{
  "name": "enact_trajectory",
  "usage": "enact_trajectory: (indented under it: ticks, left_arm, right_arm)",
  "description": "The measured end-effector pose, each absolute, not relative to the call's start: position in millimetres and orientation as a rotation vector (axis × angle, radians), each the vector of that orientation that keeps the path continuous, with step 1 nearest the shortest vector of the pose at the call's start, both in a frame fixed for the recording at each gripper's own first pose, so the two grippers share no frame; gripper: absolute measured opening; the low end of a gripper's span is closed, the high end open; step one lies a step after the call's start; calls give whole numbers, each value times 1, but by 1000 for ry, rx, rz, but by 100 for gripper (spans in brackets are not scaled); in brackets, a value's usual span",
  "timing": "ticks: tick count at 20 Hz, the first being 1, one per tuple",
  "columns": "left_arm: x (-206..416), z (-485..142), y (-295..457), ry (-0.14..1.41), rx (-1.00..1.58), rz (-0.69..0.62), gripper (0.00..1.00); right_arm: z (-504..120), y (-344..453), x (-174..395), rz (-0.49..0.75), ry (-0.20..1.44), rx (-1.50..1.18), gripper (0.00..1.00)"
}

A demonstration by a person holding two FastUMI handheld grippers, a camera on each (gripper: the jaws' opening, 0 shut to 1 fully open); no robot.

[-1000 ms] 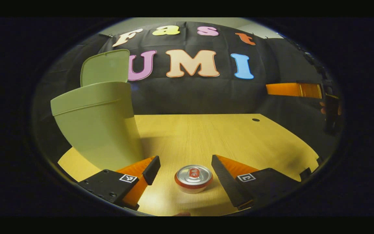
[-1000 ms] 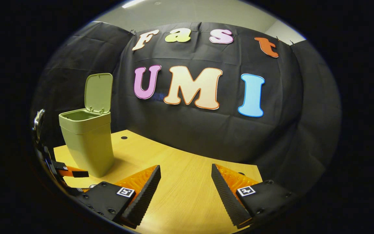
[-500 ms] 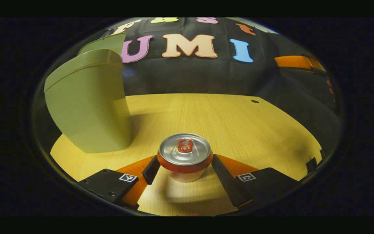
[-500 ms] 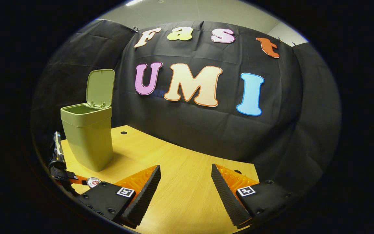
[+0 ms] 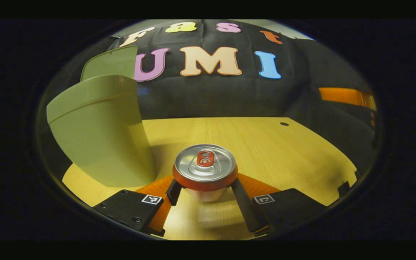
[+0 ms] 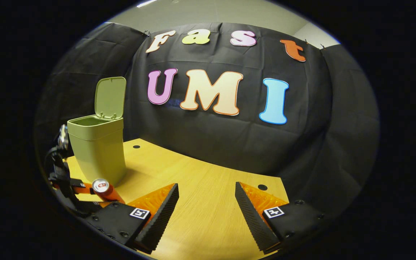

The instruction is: Press the lid of the desktop garbage bin to open it, pick up the crumpled paper on the desktop and throw it into the bin, then pick up the pop can on the desktop and drop it into the bin, and finally close the garbage bin lid.

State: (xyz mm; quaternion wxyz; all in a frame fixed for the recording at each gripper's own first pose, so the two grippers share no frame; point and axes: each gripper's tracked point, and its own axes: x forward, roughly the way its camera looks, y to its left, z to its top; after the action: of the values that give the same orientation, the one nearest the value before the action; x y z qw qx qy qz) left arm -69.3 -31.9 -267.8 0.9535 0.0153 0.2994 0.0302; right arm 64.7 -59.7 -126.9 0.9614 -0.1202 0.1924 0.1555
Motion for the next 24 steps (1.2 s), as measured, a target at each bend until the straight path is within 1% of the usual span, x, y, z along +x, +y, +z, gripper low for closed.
enact_trajectory:
  ticks: [6, 14, 19, 24]
  left_arm:
    - [-20, -206, -23, 466, 60, 41, 76]
    - [27, -150, -9, 353, 100, 35, 76]
    - [55, -109, 21, 274, 134, 87, 76]
    - [64, -78, 65, 220, 135, 173, 76]
  right_arm:
    - [-132, -58, 57, 305, 398, -218, 98]
    - [-137, -59, 52, 291, 413, -193, 98]
    - [-144, -51, 52, 303, 431, -183, 99]
    - [-149, -43, 51, 320, 436, -179, 99]
